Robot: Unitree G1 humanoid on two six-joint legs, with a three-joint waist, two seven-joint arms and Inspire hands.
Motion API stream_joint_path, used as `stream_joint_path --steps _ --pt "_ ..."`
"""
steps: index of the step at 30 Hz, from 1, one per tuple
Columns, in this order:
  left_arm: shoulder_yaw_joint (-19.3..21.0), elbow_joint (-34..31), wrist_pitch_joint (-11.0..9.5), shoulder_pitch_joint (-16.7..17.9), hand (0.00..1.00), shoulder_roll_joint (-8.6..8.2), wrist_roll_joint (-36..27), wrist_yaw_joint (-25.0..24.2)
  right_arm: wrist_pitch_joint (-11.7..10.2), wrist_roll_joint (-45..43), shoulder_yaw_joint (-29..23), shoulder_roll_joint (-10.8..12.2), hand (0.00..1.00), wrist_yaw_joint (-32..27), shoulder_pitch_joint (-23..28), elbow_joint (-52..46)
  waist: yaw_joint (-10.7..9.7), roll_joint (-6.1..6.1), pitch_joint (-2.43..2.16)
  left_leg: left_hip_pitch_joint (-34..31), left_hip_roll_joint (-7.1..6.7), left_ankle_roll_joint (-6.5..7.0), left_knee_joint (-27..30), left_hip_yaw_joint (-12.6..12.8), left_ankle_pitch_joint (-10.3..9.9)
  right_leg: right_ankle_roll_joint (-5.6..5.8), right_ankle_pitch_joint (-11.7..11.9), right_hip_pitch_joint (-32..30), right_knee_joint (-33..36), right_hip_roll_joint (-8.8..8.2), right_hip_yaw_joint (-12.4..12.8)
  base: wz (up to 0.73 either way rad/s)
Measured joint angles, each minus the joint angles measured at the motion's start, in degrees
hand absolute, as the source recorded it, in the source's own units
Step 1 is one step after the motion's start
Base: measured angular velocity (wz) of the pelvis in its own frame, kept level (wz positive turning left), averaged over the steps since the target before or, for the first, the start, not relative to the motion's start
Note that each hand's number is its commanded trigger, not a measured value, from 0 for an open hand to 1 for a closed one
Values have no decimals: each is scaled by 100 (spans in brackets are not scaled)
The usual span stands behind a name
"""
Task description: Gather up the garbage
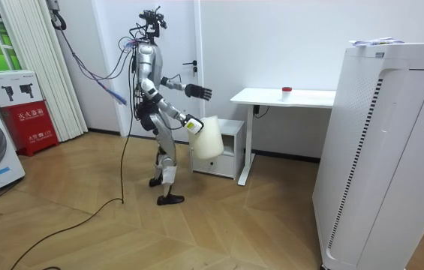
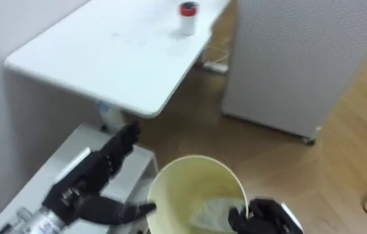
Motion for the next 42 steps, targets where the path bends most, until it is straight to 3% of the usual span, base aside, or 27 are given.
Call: stream_joint_path --steps 4,10,13,14,15,17,19,20,21,25,28,35,36,38,40,41,42 --pt "12 -257 -12 33 0 -38 -208 336 -10 25 4 18 100 -187 191 -49 -93 51 -48 417 -52 28 -306 75 28 55 33 273 -177 -3 45 -14" --pt "459 -451 -19 113 0 -104 -159 862 2 -175 -61 34 100 -293 418 -323 48 -12 -39 666 -118 51 -396 431 42 104 135 281 -188 20 176 -46" --pt "915 -574 -19 233 0 -277 338 1350 2 -286 -60 170 100 -293 434 -361 221 -68 -26 853 -121 84 -416 660 23 -28 389 287 -323 25 -255 -107" --pt "1004 -637 -25 246 0 -299 524 1556 3 -320 -56 205 100 -290 448 -357 251 -82 -28 935 -131 120 -481 700 2 -93 474 299 -376 -12 -572 -82" --pt "1025 -740 -29 268 0 -282 614 1728 3 -327 -58 229 100 -290 457 -358 241 -113 -19 992 -144 138 -573 805 -8 -165 551 289 -413 -63 -894 -67" --pt "989 -884 -36 275 0 -304 649 1932 3 -351 -83 231 100 -289 491 -359 123 -146 -15 990 -96 249 -691 943 -79 -191 602 250 -420 -137 -1179 -25" --pt "985 -904 -55 277 0 -340 718 2087 6 -406 -132 236 100 -308 580 -355 127 -143 -9 1034 -10 248 -707 1325 -77 -241 469 243 -125 -232 -1505 -12" --pt "986 -914 -68 283 0 -359 719 2192 6 -472 -184 214 100 -318 632 -354 141 -167 -24 1105 -4 227 -777 1555 -68 -247 182 259 256 -343 -1740 -5" --pt "988 -938 -89 284 0 -377 719 2331 6 -482 -224 194 100 -331 651 -354 168 -203 -20 1143 -66 207 -790 1679 -61 -237 34 273 310 -409 -1785 -11" --pt "1009 -952 -105 266 0 -375 868 2637 4 -528 -215 227 100 -351 684 -355 273 -113 -21 1098 -137 204 -713 1378 -53 -343 127 374 -74 -315 -1709 -23" --pt "1006 -995 -109 260 0 -388 883 2828 2 -688 -221 277 100 -286 686 -354 223 -110 -16 1184 -73 199 -760 1392 -33 -339 224 537 -335 -209 -1728 -4" --pt "997 -1030 -112 282 0 -386 989 3117 2 -803 -223 287 100 -186 700 -375 220 -114 -15 1177 -8 197 -648 1446 -31 -360 230 530 -328 -164 -1790 -4" --pt "990 -1024 -112 294 0 -392 996 3146 3 -803 -214 289 100 -174 695 -381 254 -133 -3 1147 5 196 -487 1463 -32 -411 181 529 -252 -209 -1943 -19" --pt "974 -1024 -111 331 0 -412 999 3198 3 -804 -207 291 100 -162 678 -383 353 -167 11 1038 37 195 -25 1460 -32 -479 64 525 -105 -282 -2010 -38" --pt "978 -1009 -112 376 0 -413 985 3188 3 -824 -200 292 100 -160 669 -403 386 -152 13 788 162 167 729 1435 -21 -556 -100 582 -79 -295 -1856 -26" --pt "978 -1002 -112 435 0 -412 967 3172 3 -830 -204 290 100 -161 671 -403 343 -119 41 511 233 90 1372 1215 79 -561 -144 710 -108 -251 -1805 0" --pt "952 -960 -114 485 0 -428 918 3164 9 -832 -212 288 100 -164 690 -403 337 -119 46 269 169 63 1664 806 90 -511 -234 798 -112 -240 -1707 4"
